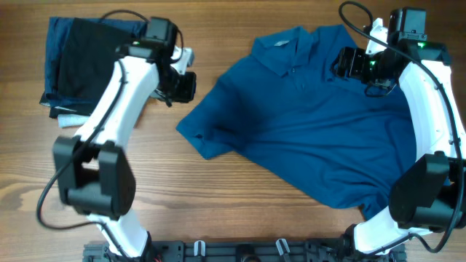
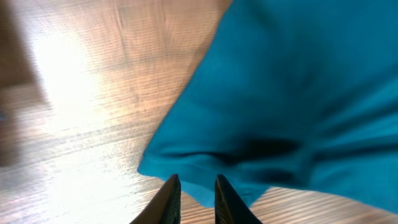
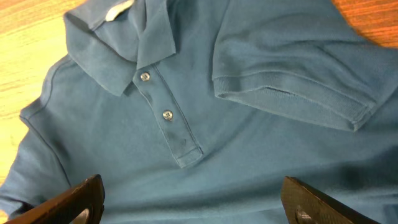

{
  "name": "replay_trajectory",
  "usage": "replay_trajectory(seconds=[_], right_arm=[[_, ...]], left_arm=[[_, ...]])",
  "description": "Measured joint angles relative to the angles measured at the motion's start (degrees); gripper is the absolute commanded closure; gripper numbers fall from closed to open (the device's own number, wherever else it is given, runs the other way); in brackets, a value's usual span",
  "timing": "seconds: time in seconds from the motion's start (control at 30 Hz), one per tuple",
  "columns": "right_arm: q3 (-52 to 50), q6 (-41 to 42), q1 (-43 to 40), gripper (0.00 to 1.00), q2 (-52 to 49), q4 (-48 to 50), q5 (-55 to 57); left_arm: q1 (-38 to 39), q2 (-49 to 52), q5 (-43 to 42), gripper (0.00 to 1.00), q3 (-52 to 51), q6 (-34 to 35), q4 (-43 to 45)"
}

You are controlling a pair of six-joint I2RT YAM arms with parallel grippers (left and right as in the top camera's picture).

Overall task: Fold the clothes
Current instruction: 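Reach the left gripper to the polo's left sleeve and grasp it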

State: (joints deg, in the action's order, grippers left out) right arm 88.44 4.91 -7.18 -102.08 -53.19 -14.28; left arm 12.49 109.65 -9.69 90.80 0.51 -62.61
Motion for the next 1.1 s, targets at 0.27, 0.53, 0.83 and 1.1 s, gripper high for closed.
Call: replay_trajectory(seconds=[0.27,0.53,0.83,1.1], right_arm=[[0.0,0.0,0.0,0.09,0.0,-0.5,0.5],[0.0,0.0,0.0,0.08,0.0,-0.6,1.3],[0.0,0.0,0.0,0.07,0.0,-0.6,1.9],[0.0,0.0,0.0,0.08,0.0,-0.6,1.9]], left_arm=[[1.6,7.2,5.6,0.96,-0.5,0.0,-1.0],[1.6,7.8,3.8,0.96,-7.1,2.2,2.3],[1.6,7.8,-0.1,0.67,-9.9,3.3,6.3],[1.6,7.8,5.6,0.66,-9.9,3.2,6.3]])
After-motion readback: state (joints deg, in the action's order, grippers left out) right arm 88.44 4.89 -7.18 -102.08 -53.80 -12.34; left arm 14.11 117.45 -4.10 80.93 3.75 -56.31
